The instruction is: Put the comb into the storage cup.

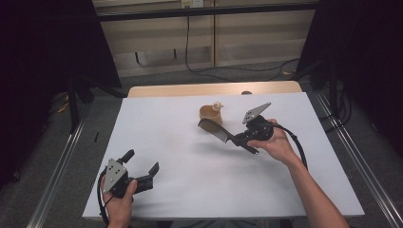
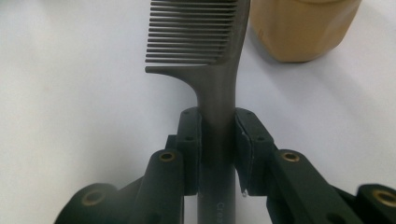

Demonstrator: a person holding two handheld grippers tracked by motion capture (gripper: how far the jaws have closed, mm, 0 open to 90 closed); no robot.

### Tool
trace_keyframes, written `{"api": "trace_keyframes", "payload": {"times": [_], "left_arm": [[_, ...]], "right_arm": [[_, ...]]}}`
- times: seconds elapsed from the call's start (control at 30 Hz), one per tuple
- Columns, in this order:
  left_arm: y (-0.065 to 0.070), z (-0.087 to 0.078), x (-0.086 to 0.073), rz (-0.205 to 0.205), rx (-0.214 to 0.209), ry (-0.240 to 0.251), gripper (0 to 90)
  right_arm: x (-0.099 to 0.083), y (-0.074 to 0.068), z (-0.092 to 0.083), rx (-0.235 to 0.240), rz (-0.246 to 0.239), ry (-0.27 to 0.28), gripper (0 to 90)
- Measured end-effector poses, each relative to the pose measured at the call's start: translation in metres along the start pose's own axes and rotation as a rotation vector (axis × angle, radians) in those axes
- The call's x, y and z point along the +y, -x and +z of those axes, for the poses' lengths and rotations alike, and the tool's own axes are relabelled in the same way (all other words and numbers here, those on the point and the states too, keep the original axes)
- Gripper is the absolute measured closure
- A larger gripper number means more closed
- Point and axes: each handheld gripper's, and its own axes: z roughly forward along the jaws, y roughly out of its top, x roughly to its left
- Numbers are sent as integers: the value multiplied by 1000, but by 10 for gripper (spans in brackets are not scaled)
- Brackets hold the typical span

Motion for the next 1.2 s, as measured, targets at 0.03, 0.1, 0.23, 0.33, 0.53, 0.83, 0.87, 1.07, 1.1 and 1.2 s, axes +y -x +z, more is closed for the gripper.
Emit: {"api": "trace_keyframes", "payload": {"times": [0.03,0.1,0.23,0.33,0.53,0.83,0.87,1.07,1.1,1.2], "left_arm": [[0,0,0,-1,-1,1,28],[0,0,0,-2,-1,2,28],[-1,-1,0,3,5,1,28],[-1,0,0,0,5,4,28],[-1,0,1,9,3,3,28],[-1,0,1,9,0,4,28],[-1,0,1,11,0,3,28],[0,1,0,3,-2,0,28],[0,1,0,6,-3,-3,28],[1,1,0,10,-5,-2,28]], "right_arm": [[0,0,0,-5,6,9,734],[-2,0,-2,-13,11,34,734],[-4,0,-4,-31,26,73,734],[-5,0,-5,-42,32,123,734],[-8,0,-5,-52,81,184,734],[-6,-3,-12,-78,91,295,733],[-6,-3,-12,-79,92,306,733],[-3,-4,-13,-97,95,360,733],[-3,-4,-13,-101,95,368,733],[-1,-5,-15,-118,97,405,732]]}}
